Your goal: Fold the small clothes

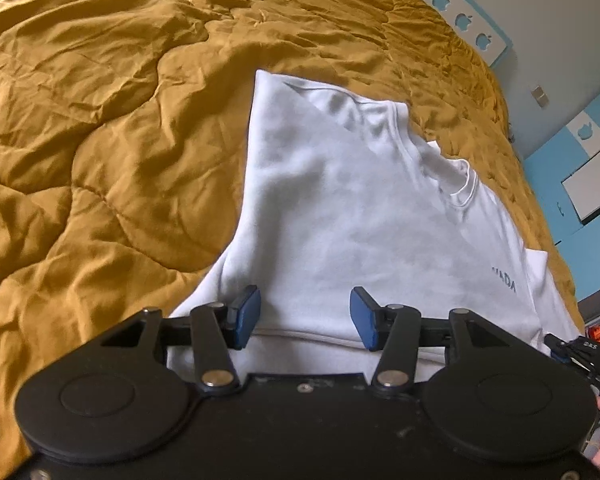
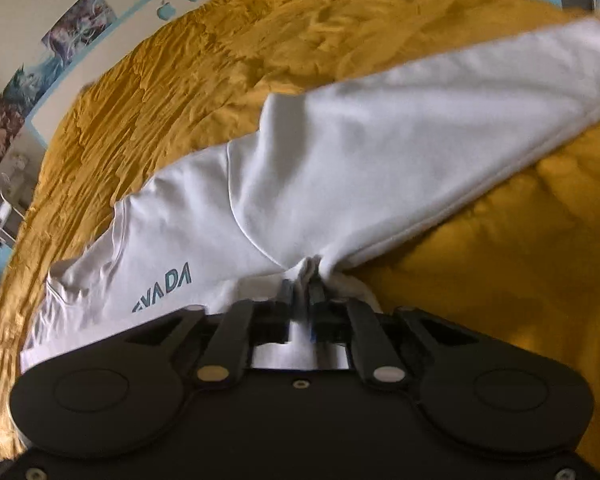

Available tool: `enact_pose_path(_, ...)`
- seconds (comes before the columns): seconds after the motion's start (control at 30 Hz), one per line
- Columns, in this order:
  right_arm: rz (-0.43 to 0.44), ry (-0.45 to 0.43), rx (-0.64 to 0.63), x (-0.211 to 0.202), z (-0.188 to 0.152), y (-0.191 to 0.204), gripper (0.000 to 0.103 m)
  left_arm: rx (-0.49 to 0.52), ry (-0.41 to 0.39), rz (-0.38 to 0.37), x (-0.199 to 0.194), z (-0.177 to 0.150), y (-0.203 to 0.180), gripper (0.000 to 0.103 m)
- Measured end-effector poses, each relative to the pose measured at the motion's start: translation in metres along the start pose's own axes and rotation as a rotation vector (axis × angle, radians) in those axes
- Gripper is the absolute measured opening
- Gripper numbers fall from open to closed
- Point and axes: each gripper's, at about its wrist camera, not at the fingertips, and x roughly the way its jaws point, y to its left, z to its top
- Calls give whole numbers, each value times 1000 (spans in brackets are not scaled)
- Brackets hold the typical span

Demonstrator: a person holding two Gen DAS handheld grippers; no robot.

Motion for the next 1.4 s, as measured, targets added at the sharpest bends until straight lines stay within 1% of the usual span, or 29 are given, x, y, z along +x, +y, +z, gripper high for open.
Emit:
enact_pose_path(0.03, -15, -30, -13, -9, 0, 3, 18, 9, -2, -3, -4, 0, -3, 51)
enact_pose_path(0.07, -16, -66, -39, -22, -1, 9, 22, 24, -6, -9, -7, -1, -7, 51)
enact_pose_path(0.1, 16, -89, -65, -32, -2, 13, 28, 41, -9, -12, -10, -2, -10, 51)
enact_pose_path(0.17, 103, -92, -121, -48, -5, 22, 28, 73, -10, -6, -12, -4, -15, 51)
enact_pose_path(0.2, 129, -80, -147, -52, -8, 25, 28, 85, -3, 3, -11, -6, -17, 51)
enact_pose_path(0.27, 172, -6, -184, -51, -15, 30, 28, 87, 5, 28, -8, -8, -16, 51)
enact_pose_path(0.33, 153, 48, -200, -43, -23, 30, 28, 75, 2, 44, -7, -11, -12, 51)
enact_pose_path(0.47, 93, 87, -227, -32, -36, 25, 26, 84, 15, 62, -12, -11, -14, 51)
enact_pose_path(0.53, 81, 82, -212, -32, -35, 19, 16, 112, 26, 69, -18, -10, -20, 51)
enact_pose_path(0.63, 109, 98, -154, -36, -26, 7, 16, 161, 26, 80, -27, -12, -30, 52)
enact_pose_path(0.7, 158, 84, -83, -47, -15, -11, 19, 189, 25, 79, -33, -15, -36, 52)
enact_pose_path(0.73, 160, 53, -50, -53, -7, -22, 26, 198, 23, 76, -35, -17, -38, 52)
enact_pose_path(0.77, 148, 9, -23, -60, 2, -36, 30, 201, 21, 72, -36, -19, -38, 52)
enact_pose_path(0.8, 128, -34, -1, -65, 11, -51, 37, 200, 23, 67, -37, -21, -38, 52)
enact_pose_path(0.83, 93, -72, 27, -70, 22, -70, 39, 195, 28, 62, -36, -24, -37, 52)
enact_pose_path(0.9, 28, -91, 113, -73, 42, -109, 39, 187, 40, 60, -34, -29, -35, 52)
enact_pose_path(0.97, -5, -118, 221, -78, 60, -154, 39, 191, 45, 67, -30, -31, -35, 53)
enact_pose_path(1.07, -67, -175, 316, -84, 80, -203, 39, 189, 52, 89, -25, -30, -36, 53)
enact_pose_path(1.13, -76, -216, 384, -86, 87, -227, 40, 184, 49, 92, -23, -28, -38, 53)
enact_pose_path(1.17, -81, -245, 442, -86, 90, -243, 42, 184, 47, 95, -22, -27, -39, 53)
enact_pose_path(1.2, -76, -266, 485, -86, 92, -253, 43, 186, 46, 101, -20, -26, -41, 53)
enact_pose_path(1.3, -31, -302, 645, -79, 96, -286, 42, 199, 47, 119, -12, -23, -46, 53)
enact_pose_path(1.33, -20, -322, 677, -77, 97, -292, 42, 208, 49, 130, -8, -22, -47, 53)
enact_pose_path(1.4, -32, -354, 690, -73, 101, -296, 42, 234, 55, 146, -1, -21, -52, 53)
